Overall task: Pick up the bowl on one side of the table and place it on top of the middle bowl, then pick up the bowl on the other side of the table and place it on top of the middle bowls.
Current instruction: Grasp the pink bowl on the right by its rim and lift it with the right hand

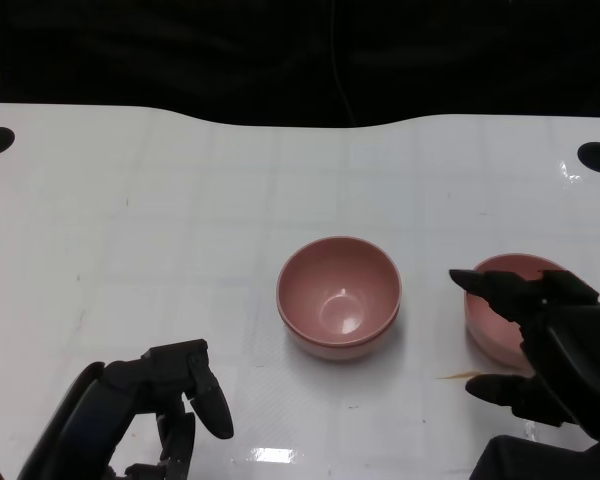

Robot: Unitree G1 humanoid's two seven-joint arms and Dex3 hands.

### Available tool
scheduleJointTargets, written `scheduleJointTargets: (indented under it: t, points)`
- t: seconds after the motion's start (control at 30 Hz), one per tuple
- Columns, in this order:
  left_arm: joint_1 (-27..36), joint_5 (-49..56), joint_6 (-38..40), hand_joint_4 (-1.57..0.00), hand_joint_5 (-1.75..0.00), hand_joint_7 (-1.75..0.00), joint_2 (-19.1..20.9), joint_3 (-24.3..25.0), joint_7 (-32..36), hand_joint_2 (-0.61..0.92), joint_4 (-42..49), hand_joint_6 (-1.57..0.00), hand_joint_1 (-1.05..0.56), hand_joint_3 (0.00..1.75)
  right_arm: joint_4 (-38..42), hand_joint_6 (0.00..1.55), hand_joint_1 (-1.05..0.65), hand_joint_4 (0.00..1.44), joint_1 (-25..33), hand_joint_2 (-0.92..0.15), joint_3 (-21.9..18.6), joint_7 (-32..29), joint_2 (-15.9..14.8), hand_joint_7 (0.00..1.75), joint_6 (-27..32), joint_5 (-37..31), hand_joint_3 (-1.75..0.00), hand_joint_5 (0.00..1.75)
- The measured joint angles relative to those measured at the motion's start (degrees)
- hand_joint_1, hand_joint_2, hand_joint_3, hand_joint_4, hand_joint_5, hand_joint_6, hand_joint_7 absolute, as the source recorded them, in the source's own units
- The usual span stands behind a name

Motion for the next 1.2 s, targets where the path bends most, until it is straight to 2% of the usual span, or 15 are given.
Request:
scheduleJointTargets:
  t: [0.13, 0.23, 0.57, 0.63, 0.7, 0.73, 0.77, 0.93, 1.03, 1.13, 1.17, 1.2]
  points:
    - [-0.07, 0.02, 0.07, -0.93, -1.74, -1.55, -0.04, 0.06, -0.49, 0.2, 0.0, -0.83, 0.11, 1.68, -1.12, 0.18, -0.6, 0.08, -1.22, -0.88, 1.48, 4.27, -1.2, 0.16, 5.72, -4.98, -0.02, 0.69]
    - [-0.1, 0.05, 0.28, -0.93, -1.73, -1.54, -0.04, 0.19, -0.67, 0.2, 0.0, -0.83, 0.11, 1.67, -1.27, 0.21, -0.6, 0.13, -2.69, -0.88, 2.49, 7.35, -1.78, 0.13, 9.41, -7.65, 0.0, 0.66]
    - [-0.11, 0.04, 0.3, -0.93, -1.73, -1.53, -0.04, 0.43, -1.44, 0.2, 0.0, -0.83, 0.12, 1.66, -1.21, 0.24, -0.6, 0.16, -4.11, -0.88, 4.5, 8.4, -2.64, 0.1, 12.04, -8.71, 0.0, 0.62]
    - [-0.29, 0.02, 0.36, -0.94, -1.73, -1.53, -0.07, 0.5, -1.55, 0.2, 0.04, -0.84, 0.12, 1.66, 3.62, 0.4, -0.52, 0.31, -6.81, -0.91, 6.04, 7.56, -2.64, 0.09, 12.53, -9.4, -0.02, 0.52]
    - [-0.68, 0.02, 0.28, -0.94, -1.73, -1.53, -0.07, 0.43, -1.91, 0.2, 0.05, -0.84, 0.12, 1.66, 10.9, 0.46, -0.5, 0.37, -9.82, -0.92, 7.57, 6.39, -2.58, 0.07, 13.31, -9.76, -0.03, 0.47]
    - [-0.67, 0.0, 0.22, -0.94, -1.73, -1.52, -0.05, 0.45, -2.06, 0.2, 0.12, -0.84, 0.12, 1.65, 13.7, 0.52, -0.47, 0.51, -10.58, -0.92, 8.08, 5.82, -2.58, 0.07, 13.63, -9.7, -0.04, 0.47]
    - [-0.67, -0.02, 0.14, -0.94, -1.73, -1.52, -0.04, 0.47, -2.23, 0.21, 0.28, -0.84, 0.13, 1.65, 15.77, 0.55, -0.47, 0.56, -11.2, -0.92, 8.53, 5.34, -2.57, 0.07, 13.69, -9.55, -0.05, 0.47]
    - [-0.86, -0.04, -0.4, -0.94, -1.72, -1.51, -0.04, 0.48, -2.56, 0.22, 0.92, -0.84, 0.12, 1.63, 21.05, 0.63, -0.44, 0.68, -13.96, -0.92, 9.97, 3.17, -2.6, 0.05, 13.77, -8.4, -0.1, 0.39]
    - [-1.27, -0.04, -0.77, -0.94, -1.72, -1.51, -0.04, 0.5, -2.71, 0.21, 1.07, -0.84, 0.11, 1.64, 24.07, 0.67, -0.44, 0.75, -15.24, -0.92, 10.45, 1.68, -2.71, 0.06, 13.79, -7.6, -0.12, 0.4]
    - [-1.3, -0.04, -0.87, -0.94, -1.72, -1.52, -0.04, 0.5, -2.88, 0.21, 1.26, -0.84, 0.1, 1.64, 25.37, 0.68, -0.44, 0.77, -16.19, -0.92, 11.3, 0.36, -2.91, 0.06, 13.78, -7.3, -0.12, 0.4]
    - [-1.3, -0.03, -0.88, -0.94, -1.72, -1.52, -0.04, 0.5, -2.92, 0.21, 1.32, -0.84, 0.1, 1.64, 25.97, 0.8, -0.35, 0.85, -16.58, -0.92, 11.47, -0.28, -2.95, 0.07, 13.71, -7.2, -0.11, 0.79]
    - [-1.31, -0.01, -0.89, -0.95, -1.72, -1.52, -0.05, 0.5, -2.92, 0.21, 1.33, -0.85, 0.1, 1.64, 26.9, 0.87, -0.31, 0.83, -17.04, -0.92, 11.58, -1.3, -2.97, 0.07, 13.47, -7.03, -0.1, 1.03]
